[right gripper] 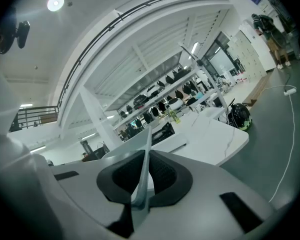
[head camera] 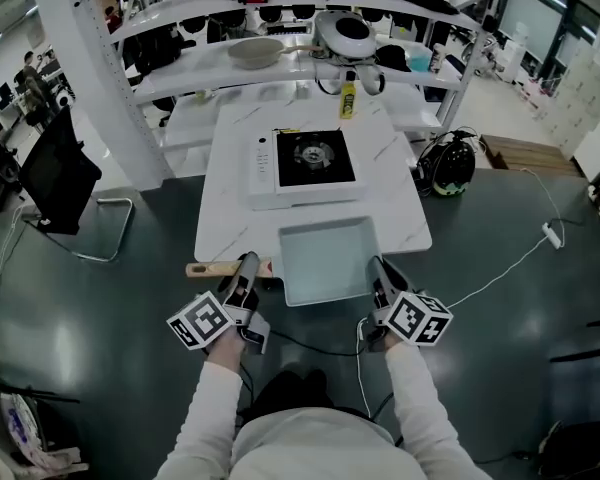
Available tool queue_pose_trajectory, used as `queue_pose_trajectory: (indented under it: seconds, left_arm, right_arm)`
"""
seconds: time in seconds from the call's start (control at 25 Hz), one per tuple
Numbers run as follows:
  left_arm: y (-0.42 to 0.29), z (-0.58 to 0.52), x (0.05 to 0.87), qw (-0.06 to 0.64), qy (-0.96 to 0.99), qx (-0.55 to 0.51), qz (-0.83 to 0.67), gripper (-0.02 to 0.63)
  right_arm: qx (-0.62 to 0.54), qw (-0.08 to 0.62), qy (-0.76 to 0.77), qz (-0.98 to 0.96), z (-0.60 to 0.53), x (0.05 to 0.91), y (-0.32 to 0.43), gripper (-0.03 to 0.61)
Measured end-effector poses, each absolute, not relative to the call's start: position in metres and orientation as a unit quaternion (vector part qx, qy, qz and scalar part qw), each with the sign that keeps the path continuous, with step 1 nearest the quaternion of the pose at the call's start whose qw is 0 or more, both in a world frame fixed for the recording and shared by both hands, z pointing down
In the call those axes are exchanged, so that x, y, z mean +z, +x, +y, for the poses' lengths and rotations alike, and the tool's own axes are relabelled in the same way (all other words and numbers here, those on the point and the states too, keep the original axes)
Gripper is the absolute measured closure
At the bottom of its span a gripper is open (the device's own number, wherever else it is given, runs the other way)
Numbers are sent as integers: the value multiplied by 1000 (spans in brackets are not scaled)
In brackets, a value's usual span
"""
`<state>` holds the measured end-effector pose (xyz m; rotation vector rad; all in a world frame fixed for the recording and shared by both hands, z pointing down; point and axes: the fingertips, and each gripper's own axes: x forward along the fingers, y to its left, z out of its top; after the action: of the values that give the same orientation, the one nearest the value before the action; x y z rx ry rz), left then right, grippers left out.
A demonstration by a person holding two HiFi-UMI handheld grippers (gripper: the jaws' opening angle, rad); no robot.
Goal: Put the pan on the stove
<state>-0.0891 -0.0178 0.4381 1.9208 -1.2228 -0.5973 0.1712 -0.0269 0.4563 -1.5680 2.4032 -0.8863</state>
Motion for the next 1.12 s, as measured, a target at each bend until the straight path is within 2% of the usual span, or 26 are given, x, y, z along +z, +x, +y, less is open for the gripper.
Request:
queue_pose_trajectory:
  seconds: [0.36, 1.12]
  left_arm:
    - [-94, -78, 435, 379, 752, -231, -486, 489]
    - [-110, -280, 440, 392, 766, -215, -462, 489]
  right_arm:
    - [-297, 70, -513, 802, -88, 456, 166, 532]
    - [-292, 73, -541, 785, -276, 459, 150, 532]
